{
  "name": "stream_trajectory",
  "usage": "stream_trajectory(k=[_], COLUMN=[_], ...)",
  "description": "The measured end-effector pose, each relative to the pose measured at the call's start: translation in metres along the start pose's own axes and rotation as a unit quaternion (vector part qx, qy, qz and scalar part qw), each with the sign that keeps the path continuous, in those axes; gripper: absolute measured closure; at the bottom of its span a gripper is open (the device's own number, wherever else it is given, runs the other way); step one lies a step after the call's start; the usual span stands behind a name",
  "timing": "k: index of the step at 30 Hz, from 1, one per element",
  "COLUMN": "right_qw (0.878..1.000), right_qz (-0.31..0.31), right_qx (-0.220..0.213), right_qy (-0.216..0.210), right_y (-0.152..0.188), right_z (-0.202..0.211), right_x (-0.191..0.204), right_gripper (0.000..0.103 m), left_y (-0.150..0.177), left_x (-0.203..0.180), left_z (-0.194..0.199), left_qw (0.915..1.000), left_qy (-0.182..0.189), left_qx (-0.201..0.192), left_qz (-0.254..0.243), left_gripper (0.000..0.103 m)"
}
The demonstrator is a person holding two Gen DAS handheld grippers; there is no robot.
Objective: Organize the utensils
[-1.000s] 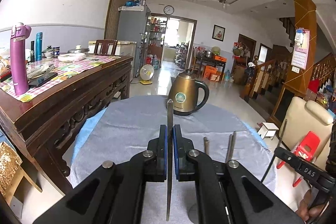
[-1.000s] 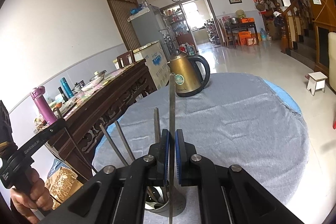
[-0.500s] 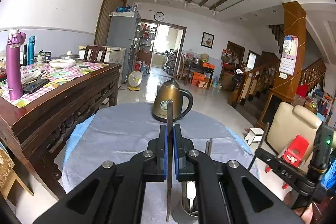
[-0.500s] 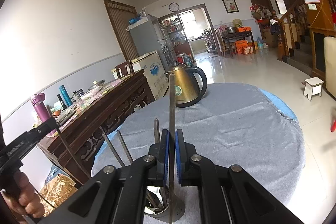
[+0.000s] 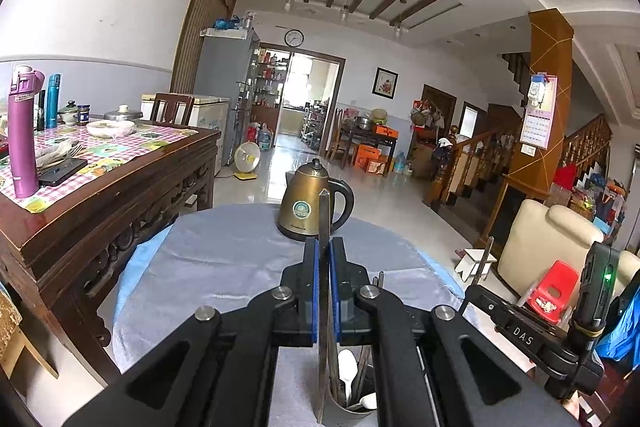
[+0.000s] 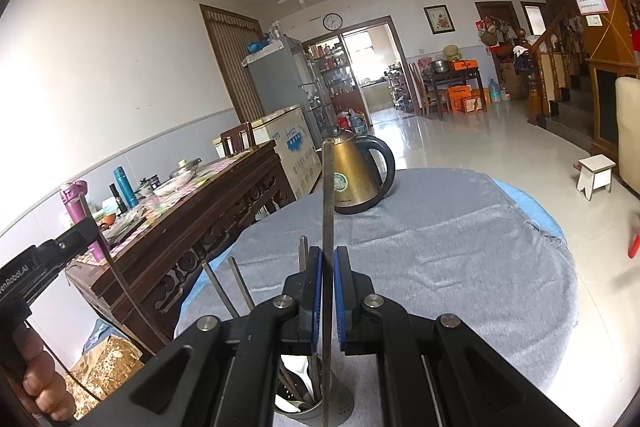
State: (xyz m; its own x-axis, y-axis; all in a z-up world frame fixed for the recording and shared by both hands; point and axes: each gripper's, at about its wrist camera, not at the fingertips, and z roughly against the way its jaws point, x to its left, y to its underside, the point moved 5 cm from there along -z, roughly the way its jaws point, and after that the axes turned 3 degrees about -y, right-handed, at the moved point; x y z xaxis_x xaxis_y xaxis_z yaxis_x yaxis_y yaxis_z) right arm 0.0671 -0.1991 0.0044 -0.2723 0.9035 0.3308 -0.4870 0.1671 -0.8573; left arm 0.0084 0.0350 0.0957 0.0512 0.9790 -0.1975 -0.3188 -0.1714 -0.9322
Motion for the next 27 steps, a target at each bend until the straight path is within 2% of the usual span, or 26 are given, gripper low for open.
stream_trajectory(k=[19, 27], right_qw=[1.000, 1.000], right_qz=[0.000, -0.006], right_qx=[-0.014, -0.025], right_qy=[-0.001, -0.001], right_y=[-0.002, -0.004], right_z=[0.006, 0.010], right_x=[0.008, 0.006], right_gripper=[0.096, 0.096], left_y=[-0.001, -0.004], left_x=[0.001, -0.005], left_z=[0.002, 0.010], left_qw=[0.9999, 0.9995], left_qy=[0.005, 0.017], left_qx=[-0.001, -0.017], left_qz=[0.016, 0.022], left_gripper=[0.098, 0.098])
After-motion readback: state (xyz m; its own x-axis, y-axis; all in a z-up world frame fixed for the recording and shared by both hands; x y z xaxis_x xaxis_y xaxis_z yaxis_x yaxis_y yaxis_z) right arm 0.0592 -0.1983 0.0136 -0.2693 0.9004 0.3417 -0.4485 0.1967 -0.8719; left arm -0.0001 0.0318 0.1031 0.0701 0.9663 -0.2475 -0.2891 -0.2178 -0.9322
